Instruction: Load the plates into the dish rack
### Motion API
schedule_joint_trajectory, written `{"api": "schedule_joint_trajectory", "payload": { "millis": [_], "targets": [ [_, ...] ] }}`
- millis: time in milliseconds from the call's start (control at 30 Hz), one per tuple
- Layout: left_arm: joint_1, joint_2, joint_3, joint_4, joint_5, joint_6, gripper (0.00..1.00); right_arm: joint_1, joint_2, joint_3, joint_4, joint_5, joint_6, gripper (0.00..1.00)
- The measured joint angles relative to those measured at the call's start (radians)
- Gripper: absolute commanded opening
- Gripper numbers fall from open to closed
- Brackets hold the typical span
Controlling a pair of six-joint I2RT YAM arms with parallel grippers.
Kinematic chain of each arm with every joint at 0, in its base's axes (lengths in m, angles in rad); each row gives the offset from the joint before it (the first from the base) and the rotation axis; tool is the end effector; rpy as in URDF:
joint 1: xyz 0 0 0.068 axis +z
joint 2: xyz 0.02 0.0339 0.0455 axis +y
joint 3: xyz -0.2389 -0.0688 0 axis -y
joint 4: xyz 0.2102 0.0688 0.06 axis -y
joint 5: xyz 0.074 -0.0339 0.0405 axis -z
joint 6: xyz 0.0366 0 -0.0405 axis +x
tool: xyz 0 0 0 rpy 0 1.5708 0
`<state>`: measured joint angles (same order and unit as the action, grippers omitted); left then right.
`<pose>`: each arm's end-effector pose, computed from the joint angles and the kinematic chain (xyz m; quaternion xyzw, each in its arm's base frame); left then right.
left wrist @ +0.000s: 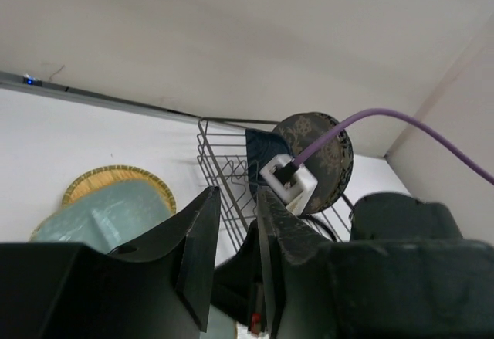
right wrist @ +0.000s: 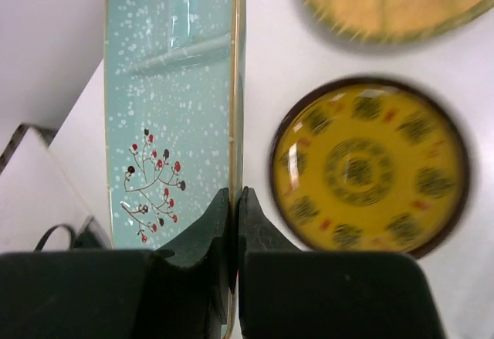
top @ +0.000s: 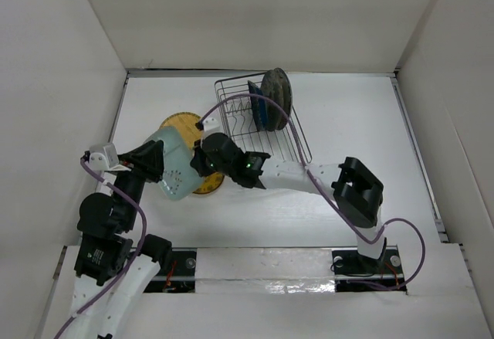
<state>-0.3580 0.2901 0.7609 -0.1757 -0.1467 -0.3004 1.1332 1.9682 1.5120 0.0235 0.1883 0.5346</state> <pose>0.0549 -0.0148 0.3627 -0.0417 0.5953 -0.2177 0.7723 0.1873 0.3842 0.2489 -0.1989 0.8163 0.3440 0.4191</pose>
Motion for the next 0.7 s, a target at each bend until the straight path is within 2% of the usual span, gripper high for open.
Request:
{"api": "schedule_joint_trajectory", "payload": {
  "millis": [167,467,700],
  "targets": [
    [0.000,-0.021,0.006,0.018,0.004,0.005,0.26,-0.095,-0.042,0.081,-0.109,0.127,-0.123,0.00],
    [0.000,-0.028,-0.026,0.014,0.036,0.008,0.26,-0.314,-0.053,0.290,-0.308,0.451,-0.409,0.00],
    [0.000,-0.033,-0.027,0.014,0.051,0.008,0.26,-0.349,-0.011,0.456,-0.356,0.615,-0.633,0.00]
  ]
}}
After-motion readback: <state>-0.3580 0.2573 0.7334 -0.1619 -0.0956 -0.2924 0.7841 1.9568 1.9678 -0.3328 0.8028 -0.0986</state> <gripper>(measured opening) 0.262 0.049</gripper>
